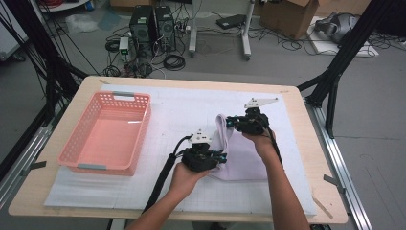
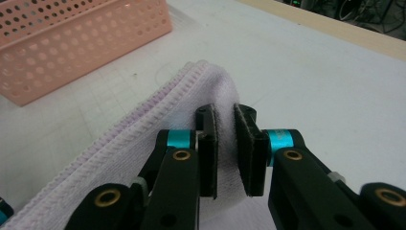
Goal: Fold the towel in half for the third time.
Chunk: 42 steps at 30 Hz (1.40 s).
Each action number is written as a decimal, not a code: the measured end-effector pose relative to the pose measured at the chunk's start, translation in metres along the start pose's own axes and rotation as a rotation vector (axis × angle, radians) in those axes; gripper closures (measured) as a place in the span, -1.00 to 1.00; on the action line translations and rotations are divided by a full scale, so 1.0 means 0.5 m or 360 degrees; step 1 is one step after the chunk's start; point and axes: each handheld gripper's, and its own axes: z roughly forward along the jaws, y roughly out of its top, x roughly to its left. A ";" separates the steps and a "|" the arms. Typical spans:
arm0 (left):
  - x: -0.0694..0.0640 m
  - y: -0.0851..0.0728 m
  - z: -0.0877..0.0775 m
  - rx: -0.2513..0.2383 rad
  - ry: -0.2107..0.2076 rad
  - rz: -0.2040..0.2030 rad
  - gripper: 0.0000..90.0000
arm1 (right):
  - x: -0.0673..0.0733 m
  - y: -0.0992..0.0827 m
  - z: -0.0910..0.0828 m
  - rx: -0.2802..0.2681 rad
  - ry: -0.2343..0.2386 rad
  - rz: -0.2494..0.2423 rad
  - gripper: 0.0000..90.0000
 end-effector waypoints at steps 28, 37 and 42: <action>0.084 -0.054 -0.113 -0.0177 0.0205 -0.0003 0.03 | -0.087 -0.091 -0.074 0.0114 -0.0292 0.0024 0.70; 0.125 -0.106 -0.150 -0.0155 0.0270 -0.0004 -0.02 | -0.070 -0.109 -0.147 0.0126 -0.0595 0.0178 0.24; 0.139 -0.117 -0.167 -0.0153 0.0286 0.0009 -0.03 | -0.043 -0.155 -0.201 0.0082 -0.0631 0.0275 0.21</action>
